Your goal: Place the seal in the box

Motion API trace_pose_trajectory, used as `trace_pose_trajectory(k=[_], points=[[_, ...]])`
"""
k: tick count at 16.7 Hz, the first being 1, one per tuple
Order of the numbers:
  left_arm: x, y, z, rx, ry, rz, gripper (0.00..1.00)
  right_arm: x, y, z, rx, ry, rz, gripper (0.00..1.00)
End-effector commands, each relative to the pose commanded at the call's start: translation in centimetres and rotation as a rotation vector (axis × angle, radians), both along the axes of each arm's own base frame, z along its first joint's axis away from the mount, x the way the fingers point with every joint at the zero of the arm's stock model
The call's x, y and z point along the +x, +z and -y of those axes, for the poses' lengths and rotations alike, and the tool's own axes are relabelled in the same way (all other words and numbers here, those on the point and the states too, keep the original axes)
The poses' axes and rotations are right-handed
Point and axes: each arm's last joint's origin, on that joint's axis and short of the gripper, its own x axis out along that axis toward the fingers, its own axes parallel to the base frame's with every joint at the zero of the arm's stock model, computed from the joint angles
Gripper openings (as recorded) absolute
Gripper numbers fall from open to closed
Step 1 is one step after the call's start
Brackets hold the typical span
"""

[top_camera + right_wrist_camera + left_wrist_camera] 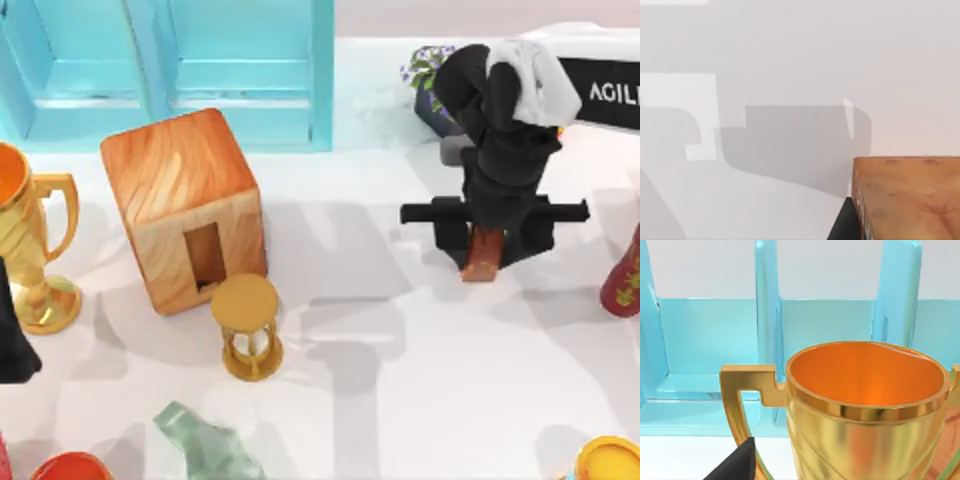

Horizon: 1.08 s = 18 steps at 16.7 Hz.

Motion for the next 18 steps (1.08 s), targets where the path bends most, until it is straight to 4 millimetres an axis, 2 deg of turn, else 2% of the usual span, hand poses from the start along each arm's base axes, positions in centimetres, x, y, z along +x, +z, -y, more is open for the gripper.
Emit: trace_pose_trajectory(k=[7, 9, 15, 18], points=[[0.0, 0.0, 0.0, 0.000, 0.000, 0.000, 1.00, 0.2, 0.5, 0.0, 0.002, -0.004, 0.003, 0.00], [0.0, 0.0, 0.0, 0.000, 0.000, 0.000, 1.00, 0.5, 2.2, 0.0, 0.005, -0.007, 0.007, 0.00], [0.0, 0.0, 0.0, 0.000, 0.000, 0.000, 1.00, 0.2, 9.2, 0.1, -0.003, -0.004, -0.006, 0.00], [0.0, 0.0, 0.0, 0.000, 0.000, 0.000, 1.00, 0.0, 10.1, 0.1, 0.000, -0.003, 0.002, 0.00]])
